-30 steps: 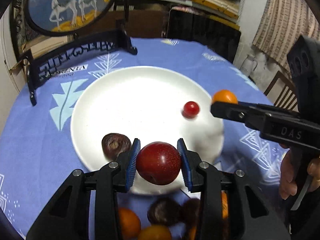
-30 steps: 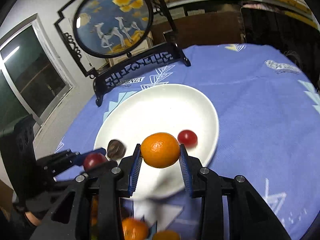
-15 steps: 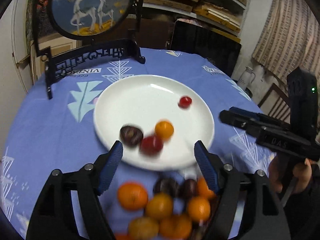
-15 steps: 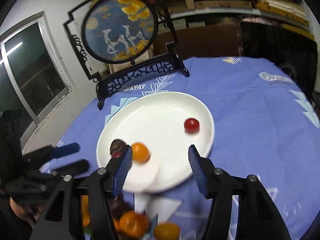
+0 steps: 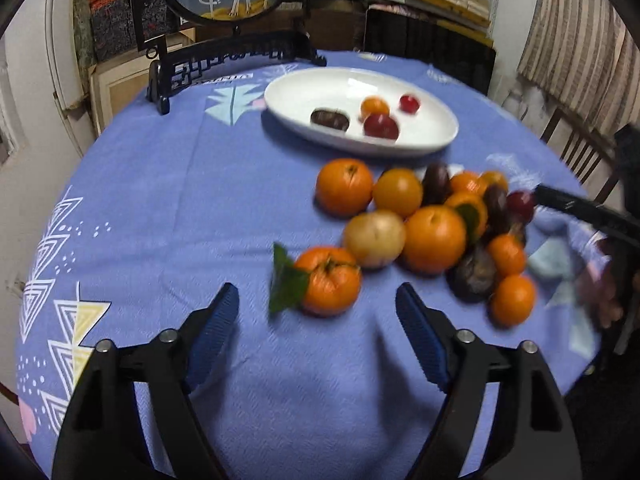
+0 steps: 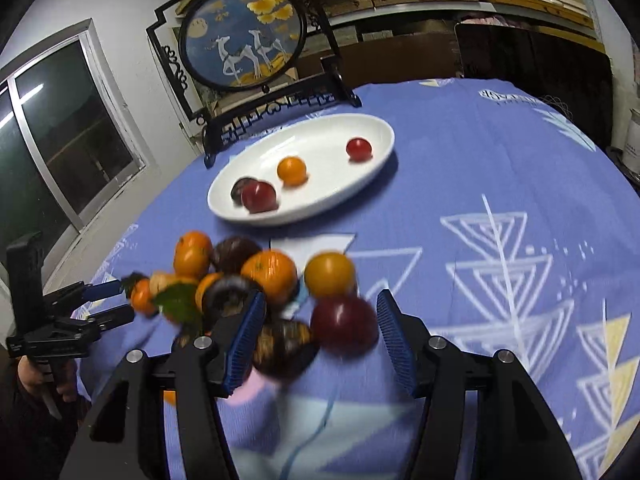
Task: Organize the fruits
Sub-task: 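Grasp the leafy tangerine with the left tool while the right tool grasps another tangerine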
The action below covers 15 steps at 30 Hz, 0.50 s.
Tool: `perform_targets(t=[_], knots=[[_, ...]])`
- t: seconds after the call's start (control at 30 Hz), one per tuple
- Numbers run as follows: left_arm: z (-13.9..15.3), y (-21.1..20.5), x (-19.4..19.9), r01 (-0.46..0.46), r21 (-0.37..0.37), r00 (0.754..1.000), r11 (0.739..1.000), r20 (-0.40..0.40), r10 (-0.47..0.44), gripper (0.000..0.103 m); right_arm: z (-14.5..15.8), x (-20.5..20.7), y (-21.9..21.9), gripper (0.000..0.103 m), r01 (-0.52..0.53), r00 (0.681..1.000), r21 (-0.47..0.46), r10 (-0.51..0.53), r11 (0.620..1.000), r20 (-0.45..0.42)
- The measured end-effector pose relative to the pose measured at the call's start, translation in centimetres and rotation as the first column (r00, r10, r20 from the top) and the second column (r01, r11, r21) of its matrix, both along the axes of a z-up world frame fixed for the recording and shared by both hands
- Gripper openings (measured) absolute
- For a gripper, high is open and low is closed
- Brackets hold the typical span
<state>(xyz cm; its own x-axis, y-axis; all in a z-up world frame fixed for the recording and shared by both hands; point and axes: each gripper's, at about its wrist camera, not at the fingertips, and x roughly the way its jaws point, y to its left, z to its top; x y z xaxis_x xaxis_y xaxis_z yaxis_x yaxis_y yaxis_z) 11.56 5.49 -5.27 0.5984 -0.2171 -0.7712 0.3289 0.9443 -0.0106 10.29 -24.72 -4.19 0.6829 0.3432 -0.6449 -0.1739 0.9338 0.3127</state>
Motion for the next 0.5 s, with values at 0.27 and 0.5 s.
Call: perform_targets(t=[0.27,0.5], knots=[[-1.4,-1.7,2.1,-0.007,0.048,1.0,0.999,-0.014,0.008,0.057,0.9,-2.3,0.1,0.059,-0.001,0.999,-0.021,0.002,1.0,0.034],[-1.3,-1.7,2.2,0.028,-0.011,1.0,1.0,-0.012,-0.028,0.04,0.4,-3.5,1.5,0.059,-0.078,0.996,-0.055,0.08,0.995,0.028]])
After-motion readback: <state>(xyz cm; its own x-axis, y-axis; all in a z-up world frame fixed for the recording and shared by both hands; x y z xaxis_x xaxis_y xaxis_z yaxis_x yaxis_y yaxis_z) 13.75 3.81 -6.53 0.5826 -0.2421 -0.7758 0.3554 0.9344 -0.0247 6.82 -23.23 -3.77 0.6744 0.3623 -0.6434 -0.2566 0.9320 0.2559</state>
